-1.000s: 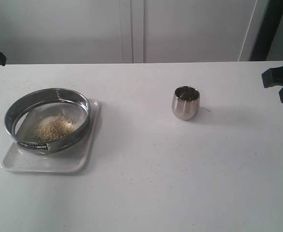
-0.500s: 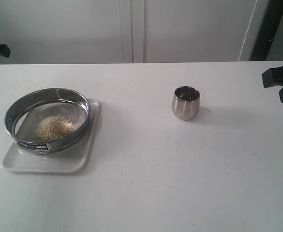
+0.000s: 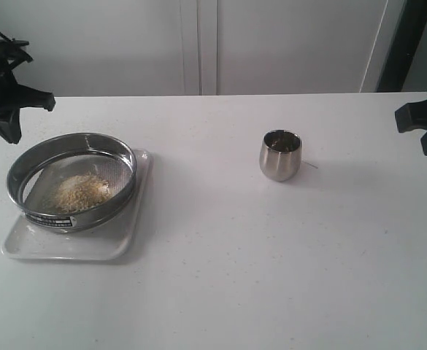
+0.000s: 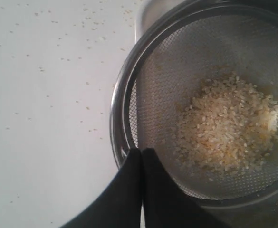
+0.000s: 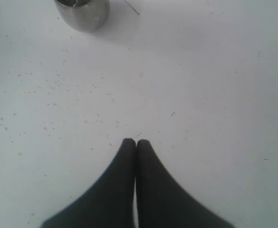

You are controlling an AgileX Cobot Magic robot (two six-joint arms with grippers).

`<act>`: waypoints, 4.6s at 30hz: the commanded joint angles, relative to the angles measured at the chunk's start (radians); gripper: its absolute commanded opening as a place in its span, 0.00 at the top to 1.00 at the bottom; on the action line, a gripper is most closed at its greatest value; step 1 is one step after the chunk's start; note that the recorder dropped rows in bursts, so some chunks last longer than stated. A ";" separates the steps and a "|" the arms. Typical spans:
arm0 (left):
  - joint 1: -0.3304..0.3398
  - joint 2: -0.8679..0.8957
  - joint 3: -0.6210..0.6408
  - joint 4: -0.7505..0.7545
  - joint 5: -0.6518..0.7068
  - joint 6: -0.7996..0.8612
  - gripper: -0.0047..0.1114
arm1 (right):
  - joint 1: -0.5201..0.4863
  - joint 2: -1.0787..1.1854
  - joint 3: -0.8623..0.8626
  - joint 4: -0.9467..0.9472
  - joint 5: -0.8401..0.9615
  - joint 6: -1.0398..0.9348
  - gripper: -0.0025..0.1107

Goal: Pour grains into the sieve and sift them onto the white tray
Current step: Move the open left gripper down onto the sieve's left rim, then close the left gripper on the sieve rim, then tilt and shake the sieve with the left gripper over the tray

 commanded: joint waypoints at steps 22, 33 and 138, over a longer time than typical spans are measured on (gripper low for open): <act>0.044 0.076 0.000 0.015 0.027 0.044 0.68 | -0.005 -0.007 0.004 -0.003 -0.012 -0.001 0.98; 0.044 0.149 0.000 -0.020 0.019 0.061 0.68 | -0.005 -0.007 0.004 -0.003 -0.012 -0.001 0.98; 0.050 -0.025 0.245 -0.150 -0.086 0.051 0.96 | -0.005 -0.007 0.004 -0.002 -0.012 -0.001 0.98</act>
